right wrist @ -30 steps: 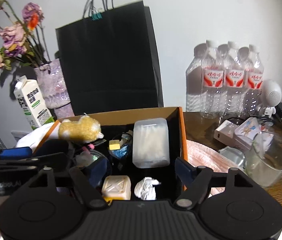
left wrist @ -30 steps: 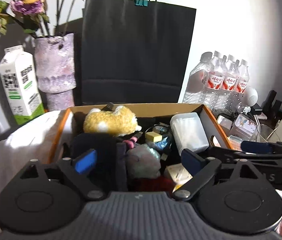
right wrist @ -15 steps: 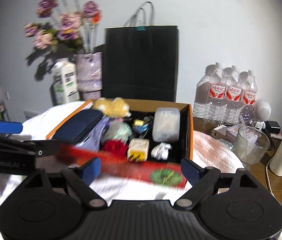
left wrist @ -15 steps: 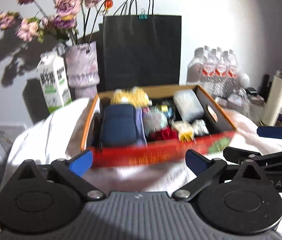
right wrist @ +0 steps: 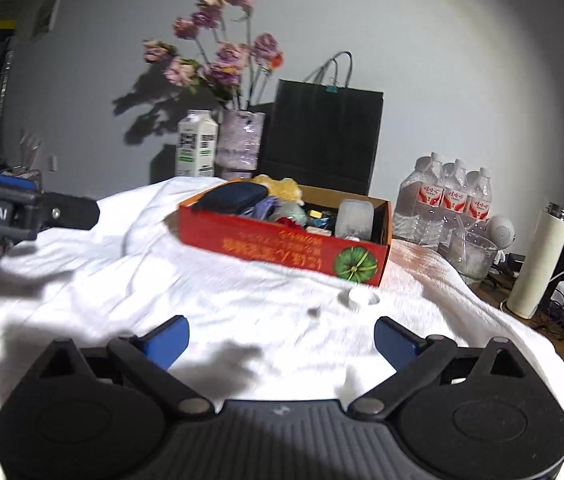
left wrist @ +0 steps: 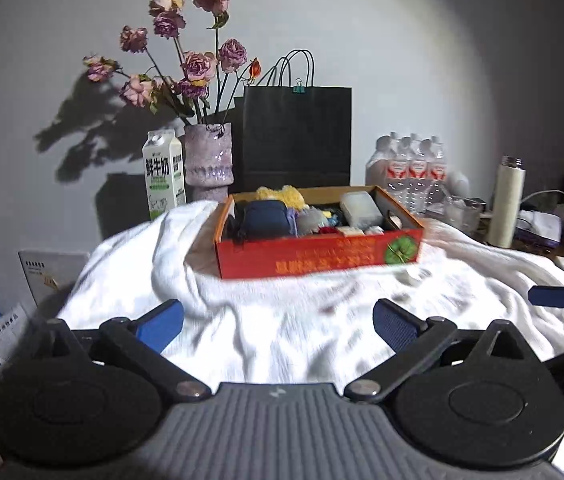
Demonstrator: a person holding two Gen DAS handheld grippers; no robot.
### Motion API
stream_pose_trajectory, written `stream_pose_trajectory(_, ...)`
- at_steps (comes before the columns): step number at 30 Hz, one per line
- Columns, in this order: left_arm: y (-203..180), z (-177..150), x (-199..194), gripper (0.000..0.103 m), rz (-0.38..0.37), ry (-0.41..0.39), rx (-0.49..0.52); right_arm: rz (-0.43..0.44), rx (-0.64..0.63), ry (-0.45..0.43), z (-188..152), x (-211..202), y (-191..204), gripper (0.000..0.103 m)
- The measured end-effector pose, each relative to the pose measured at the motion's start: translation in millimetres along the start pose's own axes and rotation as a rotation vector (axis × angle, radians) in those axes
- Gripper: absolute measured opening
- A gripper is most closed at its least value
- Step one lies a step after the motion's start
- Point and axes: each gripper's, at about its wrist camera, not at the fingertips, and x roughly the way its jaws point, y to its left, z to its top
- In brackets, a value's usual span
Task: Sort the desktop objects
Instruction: 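Grasp the white bottle cap with the right tool while the left grasps the small grey item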
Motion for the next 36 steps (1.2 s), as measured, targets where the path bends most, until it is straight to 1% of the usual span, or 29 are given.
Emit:
stream_pose_trajectory(2,-1,-22,-14,0.103,0.015,-0.023,-0.041,0.006,0.019,-0.008,-15,-18,4,0.100)
stream_pose_trajectory(3,-4,-33,-19,0.103,0.013,-0.027,-0.040,0.005,0.031,-0.008,-22,-25,4,0.100)
stream_pose_trajectory(5,-10,-50,-22,0.103,0.013,-0.005,-0.009,0.001,0.058,-0.013,-37,-37,5,0.100)
stream_pose_trajectory(7,-16,-60,-20,0.103,0.003,0.013,0.017,-0.005,0.058,-0.015,-47,-46,6,0.100)
stream_pose_trajectory(9,-21,-63,-13,0.103,-0.010,0.034,0.027,-0.016,0.036,-0.024,-53,-50,7,0.100)
stream_pose_trajectory(11,-24,-64,-7,0.103,-0.024,0.049,0.014,-0.036,0.017,-0.027,-55,-50,8,0.100)
stream_pose_trajectory(13,-27,-67,-3,0.103,-0.038,0.063,0.009,-0.051,0.029,-0.033,-54,-48,5,0.100)
stream_pose_trajectory(17,-38,-70,2,0.103,-0.069,0.076,0.032,-0.078,0.106,-0.029,-56,-42,-8,0.100)
stream_pose_trajectory(19,-44,-69,9,0.103,-0.100,0.082,0.049,-0.089,0.156,-0.019,-59,-36,-20,0.098)
stream_pose_trajectory(21,-51,-65,20,0.103,-0.130,0.087,0.061,-0.092,0.213,-0.001,-60,-30,-34,0.093)
stream_pose_trajectory(23,-59,-57,35,0.102,-0.168,0.089,0.078,-0.084,0.264,-0.006,-58,-23,-49,0.092)
stream_pose_trajectory(24,-66,-50,45,0.101,-0.186,0.088,0.087,-0.079,0.286,-0.010,-55,-18,-58,0.092)
stream_pose_trajectory(26,-78,-34,67,0.094,-0.220,0.086,0.094,-0.074,0.316,-0.030,-43,-4,-75,0.090)
stream_pose_trajectory(28,-87,-17,99,0.093,-0.289,0.111,0.094,-0.055,0.342,-0.045,-26,17,-94,0.086)
stream_pose_trajectory(29,-92,-11,120,0.093,-0.321,0.135,0.089,-0.045,0.357,-0.043,-16,31,-104,0.085)
stream_pose_trajectory(32,-108,-4,177,0.086,-0.355,0.222,0.093,-0.022,0.362,-0.004,11,85,-127,0.082)
stream_pose_trajectory(33,-112,-4,191,0.083,-0.349,0.240,0.092,-0.009,0.351,0.022,18,107,-131,0.081)
stream_pose_trajectory(35,-119,-3,215,0.078,-0.338,0.265,0.101,0.009,0.351,0.084,25,150,-141,0.075)
stream_pose_trajectory(36,-122,-3,223,0.072,-0.337,0.270,0.094,0.009,0.345,0.123,27,169,-145,0.071)
